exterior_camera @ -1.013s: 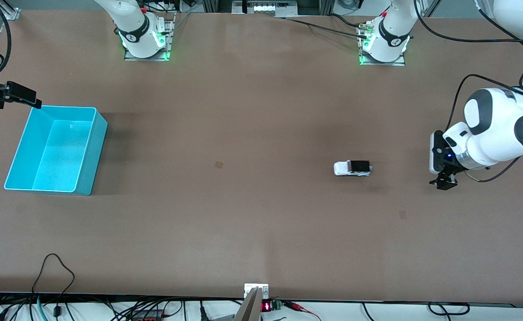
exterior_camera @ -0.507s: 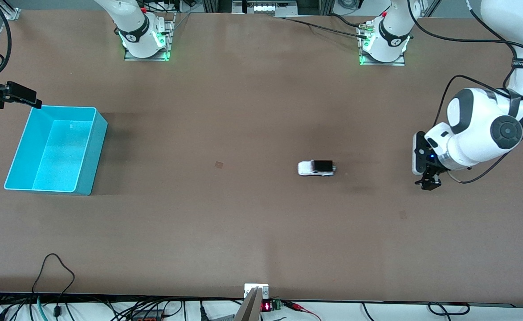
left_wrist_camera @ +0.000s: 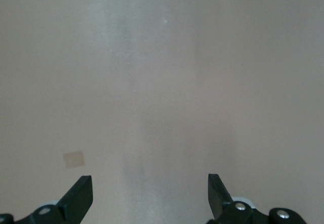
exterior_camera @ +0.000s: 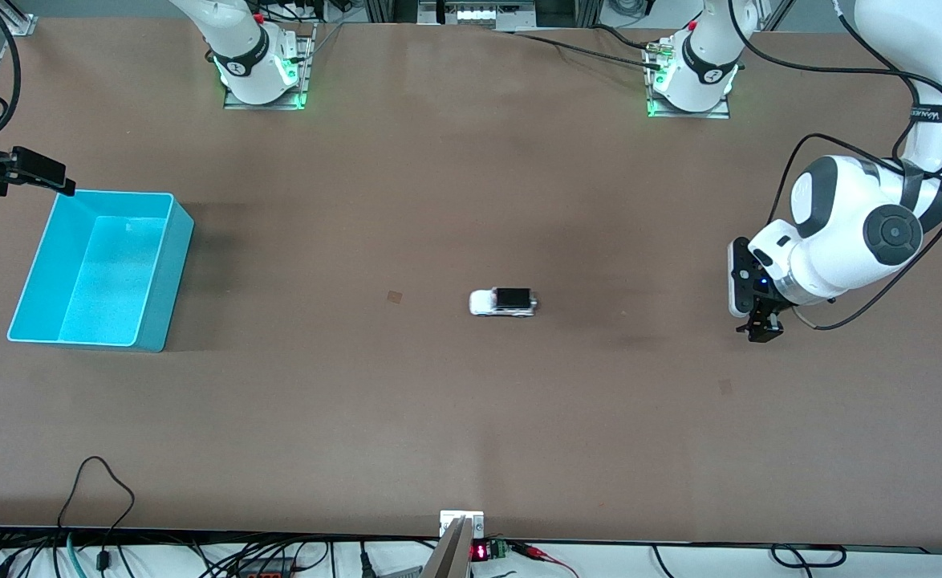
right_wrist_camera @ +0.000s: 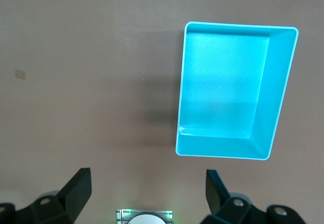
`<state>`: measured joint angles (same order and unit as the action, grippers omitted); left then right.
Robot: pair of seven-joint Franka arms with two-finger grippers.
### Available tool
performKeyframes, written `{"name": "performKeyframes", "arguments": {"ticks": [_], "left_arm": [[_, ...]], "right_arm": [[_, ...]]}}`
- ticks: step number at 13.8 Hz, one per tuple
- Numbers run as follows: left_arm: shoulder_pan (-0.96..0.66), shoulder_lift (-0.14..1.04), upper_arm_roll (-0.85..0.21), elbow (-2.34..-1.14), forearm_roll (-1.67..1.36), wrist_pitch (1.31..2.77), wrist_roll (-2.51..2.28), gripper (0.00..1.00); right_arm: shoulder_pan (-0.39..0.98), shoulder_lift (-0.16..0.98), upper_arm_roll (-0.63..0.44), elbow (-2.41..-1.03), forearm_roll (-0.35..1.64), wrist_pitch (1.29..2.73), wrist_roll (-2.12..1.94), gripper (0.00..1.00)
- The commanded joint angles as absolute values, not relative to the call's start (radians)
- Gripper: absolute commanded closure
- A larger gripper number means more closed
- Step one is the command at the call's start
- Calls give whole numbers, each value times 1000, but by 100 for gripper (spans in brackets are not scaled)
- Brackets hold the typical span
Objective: Wind and store white jeep toy
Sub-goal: 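Raise the left gripper away while the right gripper reaches out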
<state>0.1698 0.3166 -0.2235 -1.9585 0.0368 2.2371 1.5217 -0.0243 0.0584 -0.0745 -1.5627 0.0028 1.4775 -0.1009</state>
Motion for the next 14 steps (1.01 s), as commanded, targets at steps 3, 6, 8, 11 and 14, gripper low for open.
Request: {"name": "performKeyframes", "arguments": {"ticks": [3, 6, 8, 11, 14], "left_arm": [[152, 282, -219, -1950, 38, 2223, 1292, 0], [147, 278, -219, -1936, 38, 2223, 1154, 0], [147, 279, -218, -1918, 37, 2229, 1030, 0], [149, 276, -213, -1905, 37, 2227, 812, 0], [150, 272, -198, -1881, 38, 2226, 613, 0]], "right_arm": [[-23, 48, -71, -1575, -3, 1477, -89, 0], [-23, 48, -71, -1575, -3, 1477, -89, 0], [-23, 48, -71, -1575, -3, 1477, -89, 0], [-23, 48, -71, -1575, -3, 1477, -89, 0], [-23, 52, -71, -1575, -3, 1477, -89, 0]]}}
